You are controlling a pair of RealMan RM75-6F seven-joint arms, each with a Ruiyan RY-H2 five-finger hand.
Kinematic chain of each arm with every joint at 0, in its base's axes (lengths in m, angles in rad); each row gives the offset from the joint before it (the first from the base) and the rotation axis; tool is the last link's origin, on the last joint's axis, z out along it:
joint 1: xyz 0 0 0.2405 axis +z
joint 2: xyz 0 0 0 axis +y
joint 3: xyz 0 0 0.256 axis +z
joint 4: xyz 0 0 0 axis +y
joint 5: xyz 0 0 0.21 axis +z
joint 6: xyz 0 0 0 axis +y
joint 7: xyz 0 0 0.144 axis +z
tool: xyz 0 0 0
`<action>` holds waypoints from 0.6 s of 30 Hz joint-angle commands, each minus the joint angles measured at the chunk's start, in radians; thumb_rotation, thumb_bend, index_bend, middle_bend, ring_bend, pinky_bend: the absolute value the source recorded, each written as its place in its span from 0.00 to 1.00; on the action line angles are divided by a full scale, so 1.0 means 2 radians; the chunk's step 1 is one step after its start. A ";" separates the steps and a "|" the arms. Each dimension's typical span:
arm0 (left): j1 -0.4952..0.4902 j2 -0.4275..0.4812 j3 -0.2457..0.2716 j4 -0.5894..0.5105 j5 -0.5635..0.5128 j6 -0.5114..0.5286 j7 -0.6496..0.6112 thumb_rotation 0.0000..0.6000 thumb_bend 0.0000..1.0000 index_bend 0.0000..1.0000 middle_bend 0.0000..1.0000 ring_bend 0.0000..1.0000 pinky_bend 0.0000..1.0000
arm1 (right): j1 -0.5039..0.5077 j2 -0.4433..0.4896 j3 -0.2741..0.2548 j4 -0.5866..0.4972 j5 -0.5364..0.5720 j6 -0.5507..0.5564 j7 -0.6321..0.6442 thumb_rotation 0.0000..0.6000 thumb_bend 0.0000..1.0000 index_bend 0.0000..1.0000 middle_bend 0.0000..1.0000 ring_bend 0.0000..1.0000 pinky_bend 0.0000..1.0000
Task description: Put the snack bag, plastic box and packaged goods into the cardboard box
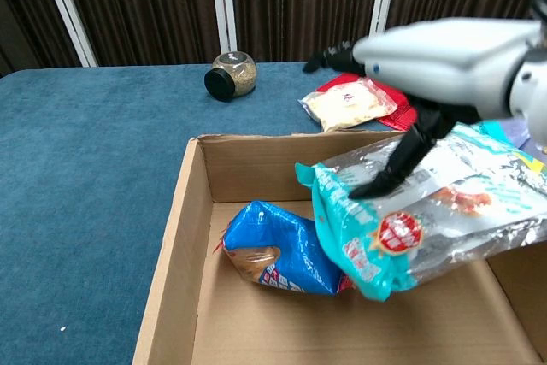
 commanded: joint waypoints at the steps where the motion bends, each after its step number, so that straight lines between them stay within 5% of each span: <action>1: 0.000 0.000 0.000 0.001 0.000 -0.001 0.000 1.00 0.04 0.07 0.00 0.00 0.00 | 0.014 -0.001 0.016 -0.016 -0.003 0.021 -0.016 1.00 0.06 0.01 0.00 0.00 0.14; 10: 0.001 0.001 -0.002 0.000 -0.003 -0.003 -0.003 1.00 0.04 0.07 0.00 0.00 0.00 | 0.023 0.072 0.062 -0.001 0.025 0.038 -0.005 1.00 0.06 0.01 0.00 0.00 0.13; 18: 0.001 0.000 -0.005 0.002 -0.004 -0.005 -0.001 1.00 0.04 0.07 0.00 0.00 0.00 | 0.003 0.180 0.082 0.090 0.085 -0.030 0.089 1.00 0.03 0.01 0.00 0.00 0.12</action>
